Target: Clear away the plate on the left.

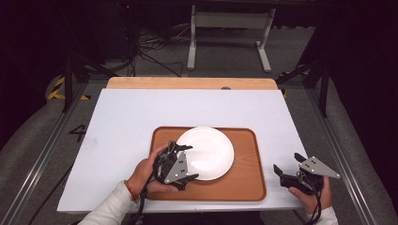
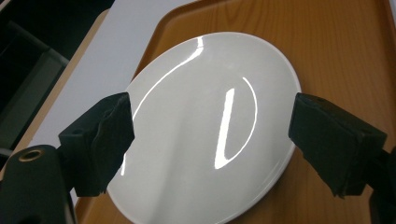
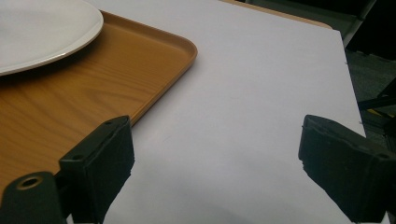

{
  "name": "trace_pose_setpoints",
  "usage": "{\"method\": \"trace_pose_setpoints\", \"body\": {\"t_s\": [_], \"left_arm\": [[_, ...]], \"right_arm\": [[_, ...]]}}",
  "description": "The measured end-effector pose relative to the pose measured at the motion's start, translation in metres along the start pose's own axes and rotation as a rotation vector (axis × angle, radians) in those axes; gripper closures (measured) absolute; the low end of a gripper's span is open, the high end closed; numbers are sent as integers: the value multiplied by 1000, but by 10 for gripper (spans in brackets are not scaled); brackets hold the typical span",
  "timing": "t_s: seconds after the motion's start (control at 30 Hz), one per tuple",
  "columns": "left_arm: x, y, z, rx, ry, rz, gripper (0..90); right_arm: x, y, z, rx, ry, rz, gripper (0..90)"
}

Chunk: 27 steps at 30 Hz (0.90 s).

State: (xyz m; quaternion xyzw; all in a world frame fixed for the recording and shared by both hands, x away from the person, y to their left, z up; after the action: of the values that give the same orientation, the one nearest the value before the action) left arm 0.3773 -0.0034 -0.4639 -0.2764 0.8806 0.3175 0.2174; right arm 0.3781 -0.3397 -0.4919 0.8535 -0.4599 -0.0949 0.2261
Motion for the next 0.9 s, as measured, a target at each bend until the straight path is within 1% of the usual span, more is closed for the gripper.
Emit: {"method": "trace_pose_setpoints", "body": {"t_s": [0.07,0.1,0.17,0.2,0.27,0.3,0.4,0.53,0.7,0.8,0.9], "left_arm": [[-3,0,2,-11,7,-6,151],[-6,1,3,-9,3,-12,150],[-10,1,5,-5,20,-12,155],[-12,2,6,-11,24,-20,155],[-17,3,8,-6,42,-18,155],[-17,3,8,-6,42,-18,156],[-24,5,13,-12,63,-31,159],[-32,6,20,-27,70,-48,160],[-42,7,32,-53,87,-62,151],[-49,9,41,-71,114,-74,147],[-54,11,49,-85,132,-82,146]], "right_arm": [[0,0,0,0,-1,0,111],[0,0,0,0,0,0,111],[0,0,0,0,-2,-1,111],[0,0,0,1,-3,0,110],[0,0,0,1,-2,-1,111],[0,0,0,1,-2,-1,111],[-1,0,0,-2,3,0,110],[-1,0,0,-2,1,0,110],[-1,0,0,0,1,1,110],[-1,0,-1,1,2,1,110],[-1,0,0,1,2,1,110]]}}
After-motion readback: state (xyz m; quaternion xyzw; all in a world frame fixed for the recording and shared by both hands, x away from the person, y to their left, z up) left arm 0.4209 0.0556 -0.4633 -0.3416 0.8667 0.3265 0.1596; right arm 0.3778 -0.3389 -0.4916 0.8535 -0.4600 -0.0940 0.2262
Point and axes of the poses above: each handheld gripper's, and its own axes: y roughly backward along the jaws, z roughly out of its underside, x roughly to its right, the point moved 10 cm from there along -y, roughly forward along the jaws, and after that the axes turned 12 degrees about -z, right-handed, at the moved point
